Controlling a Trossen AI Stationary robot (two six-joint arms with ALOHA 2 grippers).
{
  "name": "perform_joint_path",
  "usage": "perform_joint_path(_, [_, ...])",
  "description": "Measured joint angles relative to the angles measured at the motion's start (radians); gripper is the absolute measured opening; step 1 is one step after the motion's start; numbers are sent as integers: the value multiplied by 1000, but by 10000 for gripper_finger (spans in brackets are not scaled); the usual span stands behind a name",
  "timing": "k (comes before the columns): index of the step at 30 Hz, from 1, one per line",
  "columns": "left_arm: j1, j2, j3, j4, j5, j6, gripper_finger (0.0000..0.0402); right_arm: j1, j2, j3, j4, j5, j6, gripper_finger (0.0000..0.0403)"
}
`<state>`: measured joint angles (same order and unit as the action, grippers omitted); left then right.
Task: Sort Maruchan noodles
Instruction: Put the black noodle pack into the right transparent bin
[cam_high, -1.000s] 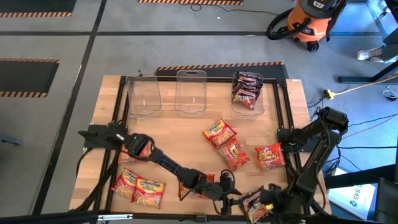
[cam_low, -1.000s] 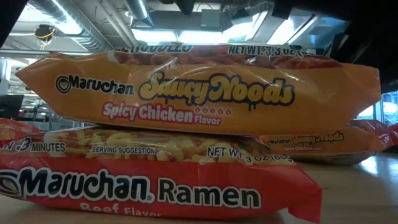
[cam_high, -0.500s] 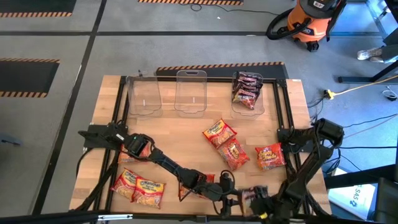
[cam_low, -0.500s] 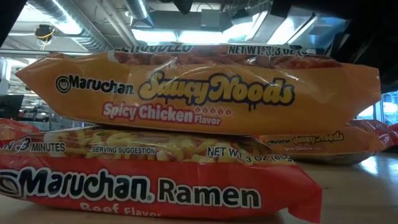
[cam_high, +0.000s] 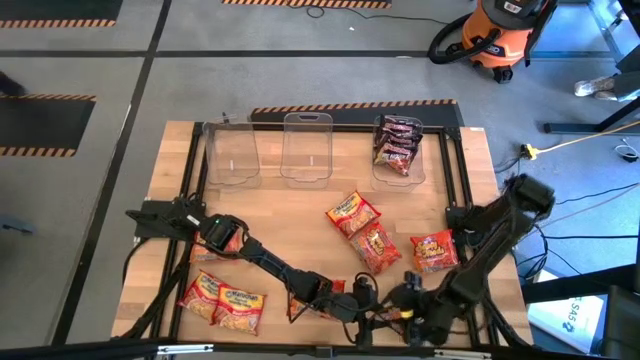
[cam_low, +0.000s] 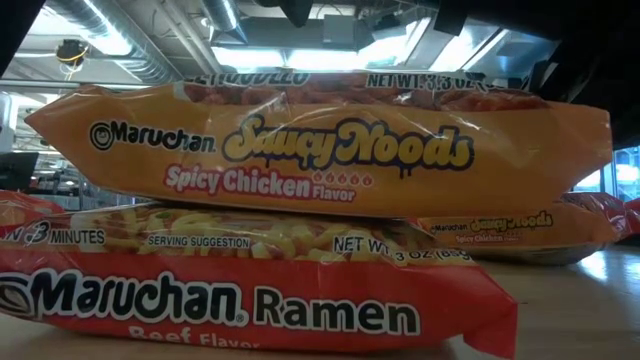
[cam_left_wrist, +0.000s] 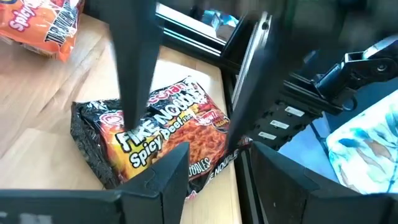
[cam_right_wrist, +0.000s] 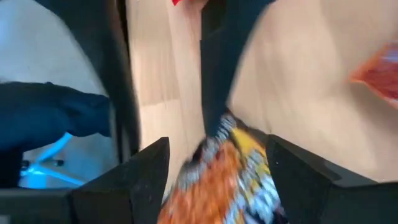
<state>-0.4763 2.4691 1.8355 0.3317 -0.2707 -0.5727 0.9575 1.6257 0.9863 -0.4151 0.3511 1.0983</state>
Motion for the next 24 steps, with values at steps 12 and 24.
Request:
perform_joint_path(12, [-4, 0, 0, 6, -24, 17, 165, 241, -248, -164, -213, 54, 621, 248])
perform_joint_path(24, [-1, 0, 0, -6, -37, 55, 165, 225, -248, -470, 269, 5, 781, 248])
